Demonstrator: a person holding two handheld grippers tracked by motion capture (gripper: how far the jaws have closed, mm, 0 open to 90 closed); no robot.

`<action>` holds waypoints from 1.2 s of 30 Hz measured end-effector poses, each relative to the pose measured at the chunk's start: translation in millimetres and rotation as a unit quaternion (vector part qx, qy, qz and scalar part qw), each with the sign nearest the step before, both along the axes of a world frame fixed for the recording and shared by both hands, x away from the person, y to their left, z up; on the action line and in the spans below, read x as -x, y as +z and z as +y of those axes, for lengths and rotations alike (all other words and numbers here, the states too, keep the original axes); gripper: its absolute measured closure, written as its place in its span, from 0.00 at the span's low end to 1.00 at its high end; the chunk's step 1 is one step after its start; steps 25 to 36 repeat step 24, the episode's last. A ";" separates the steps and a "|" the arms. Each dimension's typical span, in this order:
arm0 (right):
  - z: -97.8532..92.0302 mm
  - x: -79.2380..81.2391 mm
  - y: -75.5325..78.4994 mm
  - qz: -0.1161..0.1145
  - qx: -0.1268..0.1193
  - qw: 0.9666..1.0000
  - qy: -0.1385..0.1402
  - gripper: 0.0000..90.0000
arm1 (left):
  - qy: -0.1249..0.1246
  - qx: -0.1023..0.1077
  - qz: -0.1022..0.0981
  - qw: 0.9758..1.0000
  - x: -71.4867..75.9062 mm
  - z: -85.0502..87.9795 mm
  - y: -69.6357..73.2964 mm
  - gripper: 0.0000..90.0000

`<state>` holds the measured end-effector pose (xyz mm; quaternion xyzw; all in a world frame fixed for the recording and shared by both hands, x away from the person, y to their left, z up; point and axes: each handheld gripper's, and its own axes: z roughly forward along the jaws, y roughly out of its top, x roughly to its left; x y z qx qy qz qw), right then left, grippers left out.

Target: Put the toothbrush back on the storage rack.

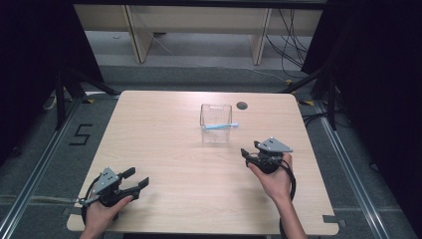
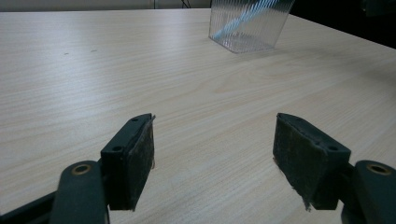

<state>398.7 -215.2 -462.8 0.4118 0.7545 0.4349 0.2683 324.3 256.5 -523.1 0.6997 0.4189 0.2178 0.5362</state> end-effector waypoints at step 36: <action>-17.2 69.8 -46.0 0.047 -0.011 0.999 0.007 0.44 | 0.001 0.002 -0.003 1.000 -0.6 -1.5 -0.7 0.32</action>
